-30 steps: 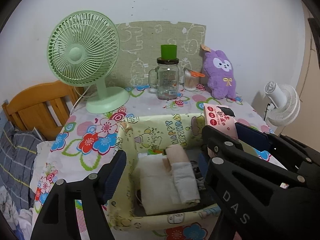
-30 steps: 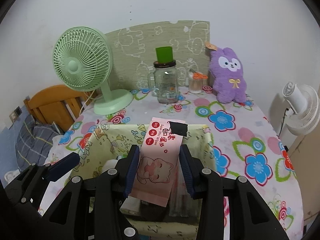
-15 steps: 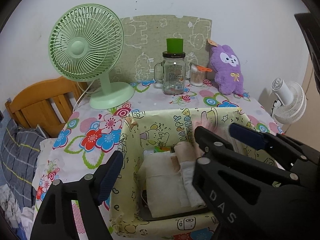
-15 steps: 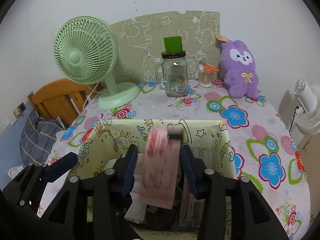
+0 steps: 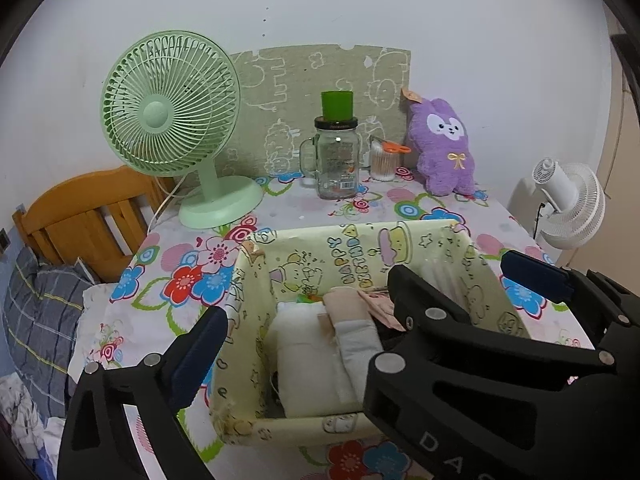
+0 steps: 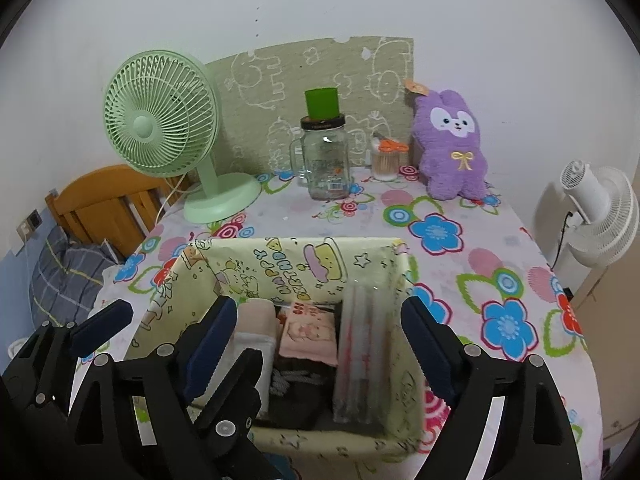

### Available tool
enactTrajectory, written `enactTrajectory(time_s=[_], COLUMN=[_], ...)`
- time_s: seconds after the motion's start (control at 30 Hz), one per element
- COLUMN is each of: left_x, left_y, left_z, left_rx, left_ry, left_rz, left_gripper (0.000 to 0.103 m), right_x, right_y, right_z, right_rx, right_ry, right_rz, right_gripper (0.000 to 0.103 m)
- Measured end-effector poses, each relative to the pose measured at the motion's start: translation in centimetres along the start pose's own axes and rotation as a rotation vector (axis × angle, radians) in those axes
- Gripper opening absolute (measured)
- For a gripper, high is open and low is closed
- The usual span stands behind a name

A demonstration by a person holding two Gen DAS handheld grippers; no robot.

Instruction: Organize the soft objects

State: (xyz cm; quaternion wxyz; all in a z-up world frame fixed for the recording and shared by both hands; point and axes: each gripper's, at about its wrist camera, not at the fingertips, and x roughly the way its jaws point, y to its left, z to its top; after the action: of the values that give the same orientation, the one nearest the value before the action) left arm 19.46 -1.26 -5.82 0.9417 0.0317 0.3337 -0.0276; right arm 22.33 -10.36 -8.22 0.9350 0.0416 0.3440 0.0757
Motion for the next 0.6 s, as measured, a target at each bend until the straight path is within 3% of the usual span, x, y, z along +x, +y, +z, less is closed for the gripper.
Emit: enactTrajectory(time_s=[0.6], left_x=[-4.9], left_y=[-1.8], left_z=[-1.0], left_rx=[0.01], left_ry=[-0.054], left_rz=[-0.007], left_gripper=[0.103], right_x=[-6.6], right_y=[-2.0], right_z=[-1.4], right_rx=[0.041], right_ry=[-0.08], right_rz=[-0.058], right_gripper=[0.095])
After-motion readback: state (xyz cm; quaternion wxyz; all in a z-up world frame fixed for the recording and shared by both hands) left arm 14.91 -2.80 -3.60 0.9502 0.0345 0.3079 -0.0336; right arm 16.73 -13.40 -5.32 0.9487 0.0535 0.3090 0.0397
